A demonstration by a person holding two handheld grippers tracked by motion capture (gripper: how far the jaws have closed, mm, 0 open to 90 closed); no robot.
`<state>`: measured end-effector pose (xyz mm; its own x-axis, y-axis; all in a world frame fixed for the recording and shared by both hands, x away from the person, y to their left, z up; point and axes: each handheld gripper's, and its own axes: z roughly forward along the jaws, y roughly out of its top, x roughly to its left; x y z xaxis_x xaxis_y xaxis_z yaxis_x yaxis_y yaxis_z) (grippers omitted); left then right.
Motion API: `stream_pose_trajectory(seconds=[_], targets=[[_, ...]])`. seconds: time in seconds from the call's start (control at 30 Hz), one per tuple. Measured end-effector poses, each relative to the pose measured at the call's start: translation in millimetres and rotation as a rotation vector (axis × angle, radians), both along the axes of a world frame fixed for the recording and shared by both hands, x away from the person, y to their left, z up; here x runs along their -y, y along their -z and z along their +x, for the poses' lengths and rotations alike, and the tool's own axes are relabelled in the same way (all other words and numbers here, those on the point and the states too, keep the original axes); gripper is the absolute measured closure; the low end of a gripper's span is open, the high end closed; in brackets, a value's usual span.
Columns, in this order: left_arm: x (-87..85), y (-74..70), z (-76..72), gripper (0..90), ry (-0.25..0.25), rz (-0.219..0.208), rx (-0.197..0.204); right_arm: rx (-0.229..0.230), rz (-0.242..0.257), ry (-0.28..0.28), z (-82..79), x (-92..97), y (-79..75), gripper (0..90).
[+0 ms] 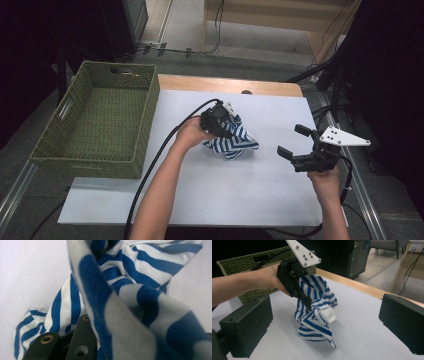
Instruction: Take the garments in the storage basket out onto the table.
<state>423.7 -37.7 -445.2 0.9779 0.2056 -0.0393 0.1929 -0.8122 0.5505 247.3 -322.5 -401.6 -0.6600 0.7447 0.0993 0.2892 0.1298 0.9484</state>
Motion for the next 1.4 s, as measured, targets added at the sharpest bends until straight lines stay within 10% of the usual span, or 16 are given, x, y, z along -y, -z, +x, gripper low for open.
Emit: stream_pose_trajectory(seconds=[0.33,0.7,1.4], targets=[[1.5,0.3,0.8,58.1,-0.014,-0.020,-0.022,0.001,0.003,-0.001,0.2,0.9,-0.1,0.0],[-4.9,-15.5,-2.3,0.0,-0.097,-0.122,0.028,-0.007,0.002,0.001,0.5,1.2,0.5,0.0],[-64.6,-58.0,-34.4,0.0,-0.164,-0.308,0.077,-0.012,-0.002,0.002,1.4,-0.2,1.8,0.0]])
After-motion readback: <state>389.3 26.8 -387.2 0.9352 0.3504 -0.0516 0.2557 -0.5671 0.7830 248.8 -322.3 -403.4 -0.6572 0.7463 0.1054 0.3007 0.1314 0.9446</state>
